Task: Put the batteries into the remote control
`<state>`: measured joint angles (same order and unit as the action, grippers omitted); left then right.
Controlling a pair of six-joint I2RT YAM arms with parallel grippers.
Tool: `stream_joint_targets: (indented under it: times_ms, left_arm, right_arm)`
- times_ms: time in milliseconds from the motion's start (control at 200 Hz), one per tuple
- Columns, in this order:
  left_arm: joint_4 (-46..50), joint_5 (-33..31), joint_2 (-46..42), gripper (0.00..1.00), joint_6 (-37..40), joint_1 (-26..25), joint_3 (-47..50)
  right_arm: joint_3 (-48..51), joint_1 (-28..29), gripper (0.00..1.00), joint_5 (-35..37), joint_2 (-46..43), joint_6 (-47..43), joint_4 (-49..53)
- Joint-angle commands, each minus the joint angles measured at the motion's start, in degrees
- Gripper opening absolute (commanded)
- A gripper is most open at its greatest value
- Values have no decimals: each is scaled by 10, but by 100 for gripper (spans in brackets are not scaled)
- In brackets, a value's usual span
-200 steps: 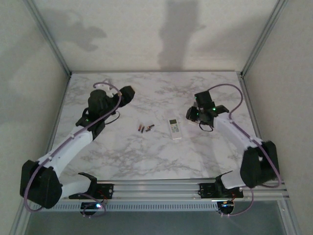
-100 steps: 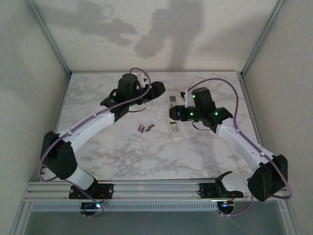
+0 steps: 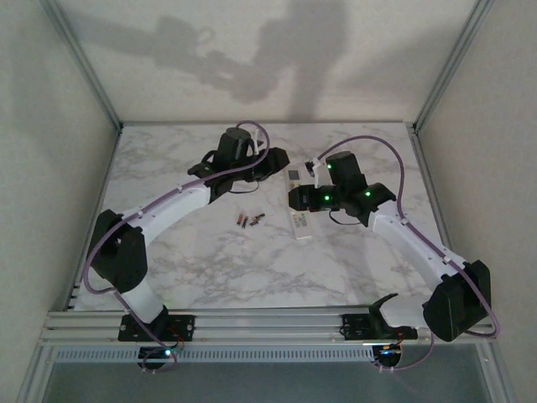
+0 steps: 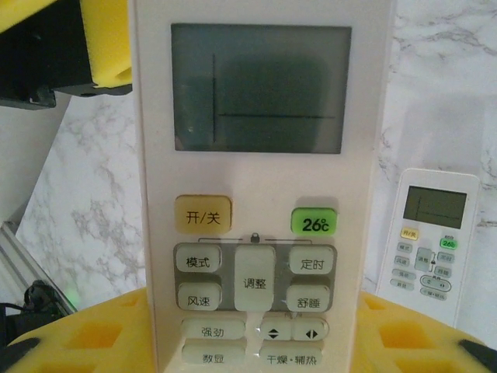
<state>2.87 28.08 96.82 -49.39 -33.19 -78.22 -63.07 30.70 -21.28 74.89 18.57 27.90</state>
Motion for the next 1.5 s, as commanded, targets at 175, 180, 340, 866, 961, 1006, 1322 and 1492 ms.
stream_joint_targets:
  times_ms: [175,180,340,866,961,1006,1322,1492]
  left_arm:
    - [1,46,-22,52,-7,-21,23]
    - [2,46,-22,52,-8,-21,23]
    - [31,31,-15,30,-41,-21,32]
    - [145,-63,33,3,-164,-14,-32]
    - [146,-64,33,4,-169,-14,-33]
    - [149,-68,32,4,-171,-14,-34]
    - [162,-65,33,7,-195,-12,-32]
    - [158,-54,29,9,-205,-7,-29]
  right_arm:
    - [-19,11,39,-16,7,-24,-30]
    - [-19,11,39,-16,7,-24,-31]
    - [-19,11,39,-19,3,-24,-40]
    - [149,125,82,286,-162,-301,-173]
    - [175,156,81,319,-157,-385,-214]
    - [174,160,79,330,-146,-400,-225]
    - [147,172,53,411,-37,-495,-290]
    - [158,172,34,423,-27,-521,-330]
